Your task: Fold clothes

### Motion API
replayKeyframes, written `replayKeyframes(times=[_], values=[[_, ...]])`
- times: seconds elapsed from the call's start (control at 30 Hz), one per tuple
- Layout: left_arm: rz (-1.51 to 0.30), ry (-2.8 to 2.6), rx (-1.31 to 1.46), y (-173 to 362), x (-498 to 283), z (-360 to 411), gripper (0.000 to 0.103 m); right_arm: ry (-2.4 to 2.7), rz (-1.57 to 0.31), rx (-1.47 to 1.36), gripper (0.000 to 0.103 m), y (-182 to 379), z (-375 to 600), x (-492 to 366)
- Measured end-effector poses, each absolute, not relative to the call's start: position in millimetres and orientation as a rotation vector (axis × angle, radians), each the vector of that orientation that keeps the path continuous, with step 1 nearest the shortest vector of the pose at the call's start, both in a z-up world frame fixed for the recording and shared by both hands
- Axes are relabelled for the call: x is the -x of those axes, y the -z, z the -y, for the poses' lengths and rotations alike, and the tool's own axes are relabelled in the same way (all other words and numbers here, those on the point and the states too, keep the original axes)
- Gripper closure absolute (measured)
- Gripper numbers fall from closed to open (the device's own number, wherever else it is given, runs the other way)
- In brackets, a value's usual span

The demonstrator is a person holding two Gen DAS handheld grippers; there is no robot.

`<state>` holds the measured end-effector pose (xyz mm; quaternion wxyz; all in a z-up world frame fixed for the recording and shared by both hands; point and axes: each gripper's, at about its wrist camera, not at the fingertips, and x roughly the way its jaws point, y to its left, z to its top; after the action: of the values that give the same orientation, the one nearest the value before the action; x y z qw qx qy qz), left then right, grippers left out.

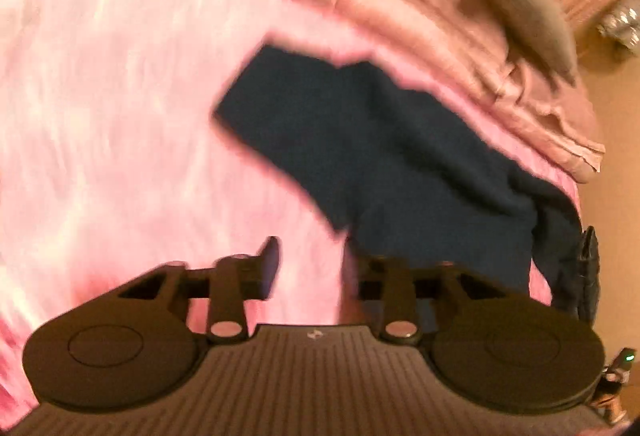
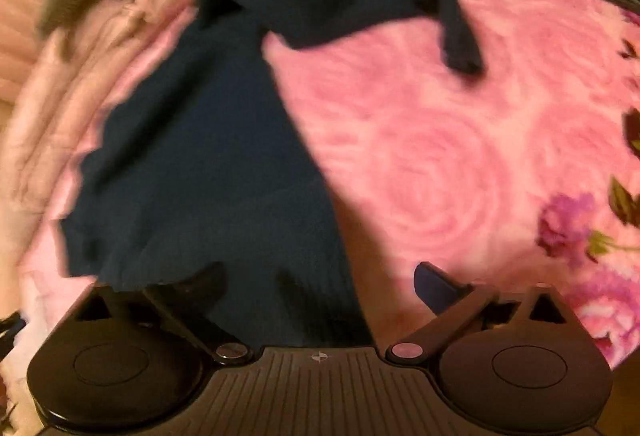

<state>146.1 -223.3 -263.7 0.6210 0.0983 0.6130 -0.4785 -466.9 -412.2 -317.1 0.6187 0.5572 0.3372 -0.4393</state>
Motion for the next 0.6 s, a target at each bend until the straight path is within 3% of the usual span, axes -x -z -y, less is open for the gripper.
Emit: replayKeyframes(times=[0.13,0.37,0.4,0.43,0.53,0.57,0.6], values=[[-1.566,1.167,-0.166,325,-91,196,0.066,1.009,-0.802,-1.243,0.002,345,394,459],[-1.222,1.36,-0.085,327,-33,196,0.064,1.031,-0.868,-1.101,0.003,371,374,449],[-1.206,1.41,-0.078,326,-31,199,0.076,1.024,-0.875,-1.078,0.014,370,372,446],[-1.195,1.469,-0.068,326,-28,204,0.102,1.018,-0.885,-1.061,0.029,370,371,442],[-1.203,1.636,-0.074,312,-26,214,0.103,0.995,-0.908,-1.054,0.07,367,372,436],[-1.203,1.661,-0.09,305,-27,214,0.103,0.975,-0.894,-1.082,0.088,366,373,437],[-1.209,1.674,-0.101,297,-28,213,0.103,0.954,-0.878,-1.117,0.088,365,373,439]])
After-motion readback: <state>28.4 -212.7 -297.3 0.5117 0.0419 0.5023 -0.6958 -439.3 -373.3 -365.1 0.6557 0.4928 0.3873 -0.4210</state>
